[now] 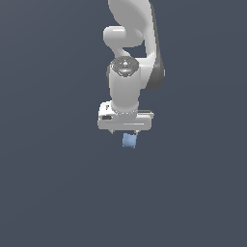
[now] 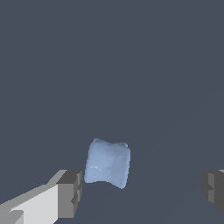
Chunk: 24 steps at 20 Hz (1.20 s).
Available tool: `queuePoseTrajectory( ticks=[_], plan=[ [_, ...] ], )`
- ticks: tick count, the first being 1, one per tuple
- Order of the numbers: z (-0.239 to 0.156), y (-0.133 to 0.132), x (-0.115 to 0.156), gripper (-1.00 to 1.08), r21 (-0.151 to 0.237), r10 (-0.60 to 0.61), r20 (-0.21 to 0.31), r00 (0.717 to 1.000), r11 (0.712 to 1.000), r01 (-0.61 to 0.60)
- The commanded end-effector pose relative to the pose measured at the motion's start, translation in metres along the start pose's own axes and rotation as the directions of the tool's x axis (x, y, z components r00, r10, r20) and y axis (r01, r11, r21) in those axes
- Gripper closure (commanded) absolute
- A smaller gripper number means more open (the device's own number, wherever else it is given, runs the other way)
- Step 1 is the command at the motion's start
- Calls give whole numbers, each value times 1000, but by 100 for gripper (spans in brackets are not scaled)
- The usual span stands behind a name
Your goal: Pick up the object and move it to a goal position.
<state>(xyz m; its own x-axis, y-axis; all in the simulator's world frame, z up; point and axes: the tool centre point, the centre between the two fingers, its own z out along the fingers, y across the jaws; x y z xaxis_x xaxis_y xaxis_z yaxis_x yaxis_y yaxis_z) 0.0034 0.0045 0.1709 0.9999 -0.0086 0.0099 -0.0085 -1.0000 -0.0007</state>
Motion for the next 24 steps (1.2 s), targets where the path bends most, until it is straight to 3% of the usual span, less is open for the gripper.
queuePoseTrajectory(
  ticks=[1,12,24],
  plan=[
    [0,0,0,-92,0,0,0,1000,1000,0],
    [4,-11,-1,-92,-5,-47,6,999,999,47],
    [27,-16,-11,-92,-3,14,7,1000,1000,-14]
  ],
)
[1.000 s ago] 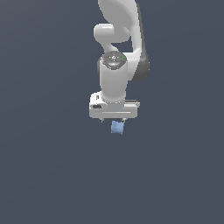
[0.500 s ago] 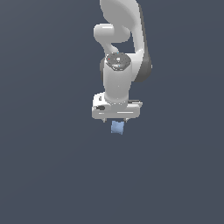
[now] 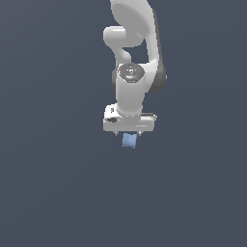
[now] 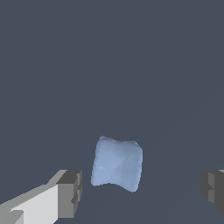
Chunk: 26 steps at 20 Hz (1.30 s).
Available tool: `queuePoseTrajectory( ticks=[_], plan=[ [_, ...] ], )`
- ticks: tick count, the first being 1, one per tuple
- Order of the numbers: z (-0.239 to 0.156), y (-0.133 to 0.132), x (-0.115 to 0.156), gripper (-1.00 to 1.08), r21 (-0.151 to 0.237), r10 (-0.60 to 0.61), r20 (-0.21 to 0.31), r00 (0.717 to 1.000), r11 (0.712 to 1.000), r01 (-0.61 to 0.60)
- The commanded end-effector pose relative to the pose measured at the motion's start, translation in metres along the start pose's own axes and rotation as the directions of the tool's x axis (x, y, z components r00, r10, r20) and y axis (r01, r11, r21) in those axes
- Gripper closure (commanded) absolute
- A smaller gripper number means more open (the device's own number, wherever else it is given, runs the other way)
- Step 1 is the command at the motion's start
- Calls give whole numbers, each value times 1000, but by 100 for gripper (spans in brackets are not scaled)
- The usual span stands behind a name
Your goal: Pick up the object and move it to a goal position.
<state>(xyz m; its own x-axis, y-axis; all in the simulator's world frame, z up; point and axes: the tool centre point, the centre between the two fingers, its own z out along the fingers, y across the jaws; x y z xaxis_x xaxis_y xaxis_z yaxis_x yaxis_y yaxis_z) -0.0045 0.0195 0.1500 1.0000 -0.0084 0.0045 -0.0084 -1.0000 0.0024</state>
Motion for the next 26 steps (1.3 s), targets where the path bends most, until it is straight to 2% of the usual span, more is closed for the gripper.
queuePoseTrajectory(
  ticks=[1,12,20,26],
  plan=[
    [11,-3,-5,-92,1,27,1,1000,1000,-27],
    [56,-12,-32,-92,2,153,5,988,988,-153],
    [62,-13,-34,-92,2,159,6,987,987,-159],
    [86,-13,-36,-92,2,161,5,987,987,-161]
  ],
)
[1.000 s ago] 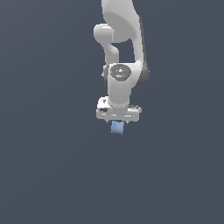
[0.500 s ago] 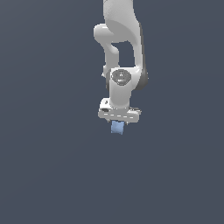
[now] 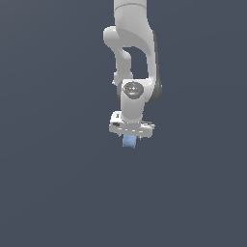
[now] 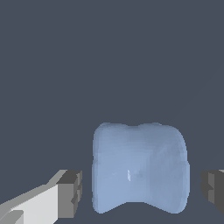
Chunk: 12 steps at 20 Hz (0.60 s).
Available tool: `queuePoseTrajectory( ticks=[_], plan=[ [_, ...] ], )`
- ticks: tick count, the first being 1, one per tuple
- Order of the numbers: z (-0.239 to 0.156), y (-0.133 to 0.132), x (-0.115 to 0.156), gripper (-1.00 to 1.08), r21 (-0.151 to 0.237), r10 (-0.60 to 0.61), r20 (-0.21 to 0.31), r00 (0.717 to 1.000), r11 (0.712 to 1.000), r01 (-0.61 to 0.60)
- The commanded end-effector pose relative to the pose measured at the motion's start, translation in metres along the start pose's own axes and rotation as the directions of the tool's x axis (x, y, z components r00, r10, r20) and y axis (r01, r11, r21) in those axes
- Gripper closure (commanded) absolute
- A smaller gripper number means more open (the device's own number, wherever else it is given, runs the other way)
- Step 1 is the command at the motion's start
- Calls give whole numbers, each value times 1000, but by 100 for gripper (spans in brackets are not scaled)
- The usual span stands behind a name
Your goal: Pick up the object and move it to a goal position.
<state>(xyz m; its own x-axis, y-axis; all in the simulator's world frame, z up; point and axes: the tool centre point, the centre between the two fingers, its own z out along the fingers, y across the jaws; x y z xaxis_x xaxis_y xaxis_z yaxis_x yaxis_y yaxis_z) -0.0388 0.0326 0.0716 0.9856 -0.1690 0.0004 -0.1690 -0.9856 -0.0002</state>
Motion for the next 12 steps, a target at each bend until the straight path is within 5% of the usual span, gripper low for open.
queuePoseTrajectory(
  ticks=[1,9,10,12],
  plan=[
    [13,0,-1,-92,0,1,1,1000,1000,-1],
    [32,0,0,-92,0,3,0,1000,1000,-3],
    [32,0,0,108,0,3,0,1000,1000,-3],
    [32,0,0,108,0,3,0,1000,1000,-3]
  ],
)
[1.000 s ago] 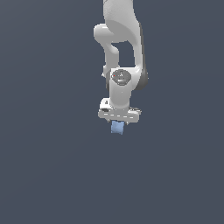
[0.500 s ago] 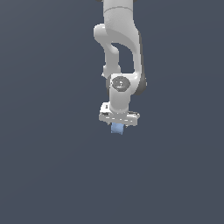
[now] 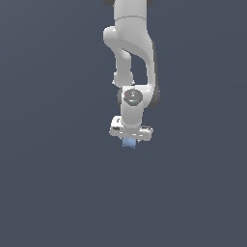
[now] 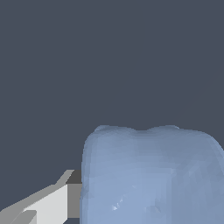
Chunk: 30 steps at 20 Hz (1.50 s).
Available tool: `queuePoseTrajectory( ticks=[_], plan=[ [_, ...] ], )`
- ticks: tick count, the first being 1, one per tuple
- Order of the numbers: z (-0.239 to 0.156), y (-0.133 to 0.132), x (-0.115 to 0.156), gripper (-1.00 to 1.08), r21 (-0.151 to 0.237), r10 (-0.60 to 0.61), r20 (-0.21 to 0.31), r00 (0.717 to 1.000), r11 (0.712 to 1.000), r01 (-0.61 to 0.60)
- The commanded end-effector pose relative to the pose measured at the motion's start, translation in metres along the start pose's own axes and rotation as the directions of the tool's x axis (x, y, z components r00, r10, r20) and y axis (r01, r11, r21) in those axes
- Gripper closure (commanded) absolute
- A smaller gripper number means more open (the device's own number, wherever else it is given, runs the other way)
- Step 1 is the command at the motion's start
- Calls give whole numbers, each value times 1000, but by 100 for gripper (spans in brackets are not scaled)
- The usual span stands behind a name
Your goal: Pick up the object and move it to a goal position.
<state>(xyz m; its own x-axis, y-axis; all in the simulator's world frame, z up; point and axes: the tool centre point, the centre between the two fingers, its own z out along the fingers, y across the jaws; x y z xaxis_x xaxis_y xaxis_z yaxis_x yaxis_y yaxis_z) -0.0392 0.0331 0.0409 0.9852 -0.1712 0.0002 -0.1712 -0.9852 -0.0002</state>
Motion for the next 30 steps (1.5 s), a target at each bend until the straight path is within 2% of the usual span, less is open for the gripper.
queuePoseTrajectory(
  ticks=[1,10,16,23,30],
  plan=[
    [1,0,0,108,0,0,0,1000,1000,0],
    [-1,0,0,108,0,1,-1,1000,1000,-1],
    [-19,-9,-1,108,0,1,-1,1000,1000,-1],
    [-67,-35,-4,108,-1,1,-1,1000,1000,-1],
    [-139,-72,-7,108,-1,1,-1,1000,1000,-1]
  ],
)
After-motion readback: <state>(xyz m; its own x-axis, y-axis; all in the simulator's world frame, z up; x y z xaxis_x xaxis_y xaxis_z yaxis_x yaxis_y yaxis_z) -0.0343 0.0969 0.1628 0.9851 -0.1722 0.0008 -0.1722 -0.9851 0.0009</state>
